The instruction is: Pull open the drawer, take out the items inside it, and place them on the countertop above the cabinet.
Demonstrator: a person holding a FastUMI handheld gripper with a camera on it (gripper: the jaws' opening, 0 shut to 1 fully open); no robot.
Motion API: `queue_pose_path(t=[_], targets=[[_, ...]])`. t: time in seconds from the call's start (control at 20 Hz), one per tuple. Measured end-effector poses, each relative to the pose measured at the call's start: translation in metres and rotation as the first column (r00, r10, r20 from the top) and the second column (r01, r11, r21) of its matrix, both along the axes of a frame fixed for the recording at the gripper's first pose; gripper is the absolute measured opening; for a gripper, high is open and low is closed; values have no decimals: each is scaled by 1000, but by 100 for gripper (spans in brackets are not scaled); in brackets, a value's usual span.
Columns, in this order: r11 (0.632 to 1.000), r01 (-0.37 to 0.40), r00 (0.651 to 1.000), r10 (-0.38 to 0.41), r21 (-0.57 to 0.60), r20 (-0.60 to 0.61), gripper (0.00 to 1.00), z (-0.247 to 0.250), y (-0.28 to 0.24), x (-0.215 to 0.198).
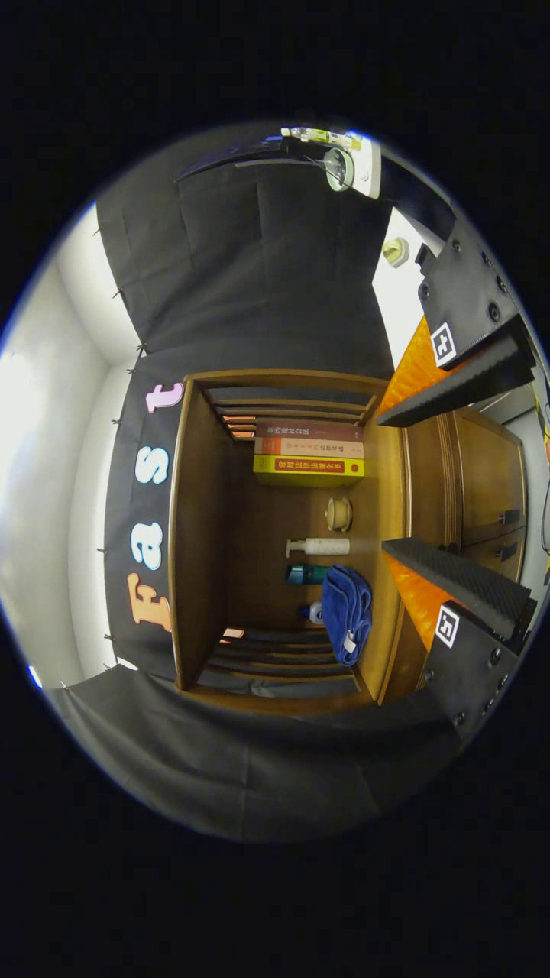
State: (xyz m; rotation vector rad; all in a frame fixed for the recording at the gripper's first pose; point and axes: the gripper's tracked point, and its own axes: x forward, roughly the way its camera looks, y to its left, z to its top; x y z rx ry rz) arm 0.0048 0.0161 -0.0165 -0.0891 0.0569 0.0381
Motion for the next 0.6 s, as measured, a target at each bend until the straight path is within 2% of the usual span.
queue_pose_path(t=[0.35, 0.6], targets=[[998, -55, 998, 55, 9, 16, 97, -55, 37, 41], [995, -96, 994, 97, 35, -41, 98, -122, 68, 82]])
